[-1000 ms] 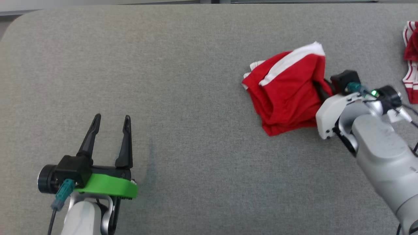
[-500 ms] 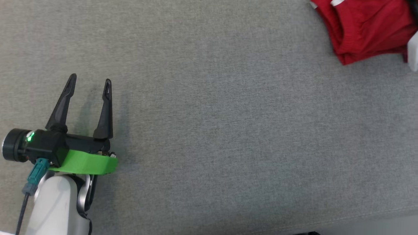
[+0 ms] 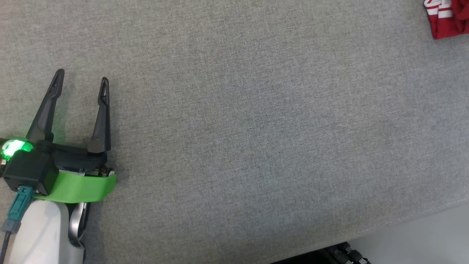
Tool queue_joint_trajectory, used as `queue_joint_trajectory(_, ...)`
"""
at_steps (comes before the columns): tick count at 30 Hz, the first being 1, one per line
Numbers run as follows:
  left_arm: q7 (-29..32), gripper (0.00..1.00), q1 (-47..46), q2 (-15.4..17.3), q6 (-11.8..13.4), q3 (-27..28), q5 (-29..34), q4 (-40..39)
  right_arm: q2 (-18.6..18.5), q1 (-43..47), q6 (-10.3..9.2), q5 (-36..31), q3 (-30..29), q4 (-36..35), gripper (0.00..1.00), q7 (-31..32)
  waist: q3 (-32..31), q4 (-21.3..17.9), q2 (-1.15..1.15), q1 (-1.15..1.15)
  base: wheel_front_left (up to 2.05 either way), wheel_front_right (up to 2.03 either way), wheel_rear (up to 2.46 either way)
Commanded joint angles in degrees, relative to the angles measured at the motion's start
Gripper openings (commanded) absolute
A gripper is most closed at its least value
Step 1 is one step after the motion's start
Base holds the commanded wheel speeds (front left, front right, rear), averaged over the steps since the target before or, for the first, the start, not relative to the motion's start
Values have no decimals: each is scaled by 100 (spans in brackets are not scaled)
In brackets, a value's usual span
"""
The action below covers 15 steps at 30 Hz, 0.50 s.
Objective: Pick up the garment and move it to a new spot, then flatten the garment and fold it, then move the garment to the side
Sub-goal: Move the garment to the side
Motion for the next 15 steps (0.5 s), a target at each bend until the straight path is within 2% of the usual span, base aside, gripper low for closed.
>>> queue_joint_trajectory(1,7,100,33,34,-17,-28,18,8,-40,-102,-15,32,51,63,0,32,69,-32,0,-1,0,0,0)
queue_joint_trajectory(4,10,100,44,37,-17,-60,18,-63,-62,-232,-16,21,122,291,0,15,86,16,0,-1,0,0,0)
queue_joint_trajectory(5,10,100,46,42,-17,-58,12,-80,-47,-290,-16,5,111,372,11,-24,92,27,0,-1,0,0,0)
queue_joint_trajectory(6,10,100,44,50,-12,-55,7,-92,-19,-330,-16,-48,127,470,44,-65,100,41,0,-1,0,0,0)
queue_joint_trajectory(7,10,100,44,51,-6,-55,3,-97,19,-362,-16,-80,138,553,100,-108,100,54,0,-1,0,0,0)
queue_joint_trajectory(15,10,100,130,-6,57,-10,-55,0,373,-643,-15,-602,51,1108,100,-777,-100,96,0,-1,0,0,0)
